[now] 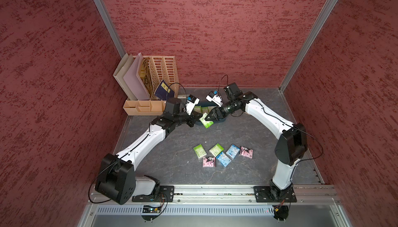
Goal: Put the pocket tissues into the storage box
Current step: Pick up the pocket tissues from the center of the board.
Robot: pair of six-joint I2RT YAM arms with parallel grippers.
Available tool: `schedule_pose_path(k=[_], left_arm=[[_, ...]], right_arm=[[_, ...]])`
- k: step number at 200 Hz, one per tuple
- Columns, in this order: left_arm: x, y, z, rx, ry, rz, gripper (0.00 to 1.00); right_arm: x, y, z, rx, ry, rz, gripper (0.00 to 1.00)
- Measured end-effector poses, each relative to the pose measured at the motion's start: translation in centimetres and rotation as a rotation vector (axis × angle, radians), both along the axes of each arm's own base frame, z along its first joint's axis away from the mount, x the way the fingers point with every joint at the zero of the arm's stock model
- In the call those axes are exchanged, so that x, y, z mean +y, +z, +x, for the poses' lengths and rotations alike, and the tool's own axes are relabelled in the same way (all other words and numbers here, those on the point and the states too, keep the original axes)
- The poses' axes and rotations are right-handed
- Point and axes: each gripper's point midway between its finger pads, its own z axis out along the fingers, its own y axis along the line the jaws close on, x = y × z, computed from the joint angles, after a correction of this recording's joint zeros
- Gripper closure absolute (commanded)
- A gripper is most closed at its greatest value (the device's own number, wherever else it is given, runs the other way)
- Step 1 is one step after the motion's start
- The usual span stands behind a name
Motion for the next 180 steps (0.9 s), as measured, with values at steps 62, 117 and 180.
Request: schedule_pose_path(k=[62,117,180], left_arm=[[-0.1,0.3,0.0,-0.007,-0.005,-0.010,1.00],[0.5,0.3,0.3,-0.015,0.033,-0.009,0.00],[4.7,0.3,2.6,-0.029,0.279,-0.032,0.00]], right_arm=[[0.1,-0.7,0.4,-0.015,-0.024,-0.039,0.57],[0.6,-0.7,0.8,-0.015,-0.040,-0.029,1.00],[1.0,-1.5,4.8,0.070,-0.212,-0.014,1.00]])
